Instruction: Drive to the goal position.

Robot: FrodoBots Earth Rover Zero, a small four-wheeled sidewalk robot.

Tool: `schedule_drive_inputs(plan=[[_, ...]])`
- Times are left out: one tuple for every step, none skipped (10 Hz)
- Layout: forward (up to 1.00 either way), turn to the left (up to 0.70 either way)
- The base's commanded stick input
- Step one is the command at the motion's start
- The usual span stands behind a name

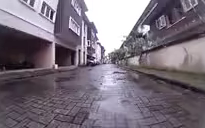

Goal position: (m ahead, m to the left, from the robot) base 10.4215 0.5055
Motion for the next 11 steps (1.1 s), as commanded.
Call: schedule_drive_inputs(plan=[[0.70,0.00],[0.70,0.00],[0.70,0.00],[0.70,0.00],[0.70,0.00],[0.70,0.00],[0.70,0.00],[0.70,0.00],[0.70,0.00],[0.70,0.00],[0.70,0.00]])
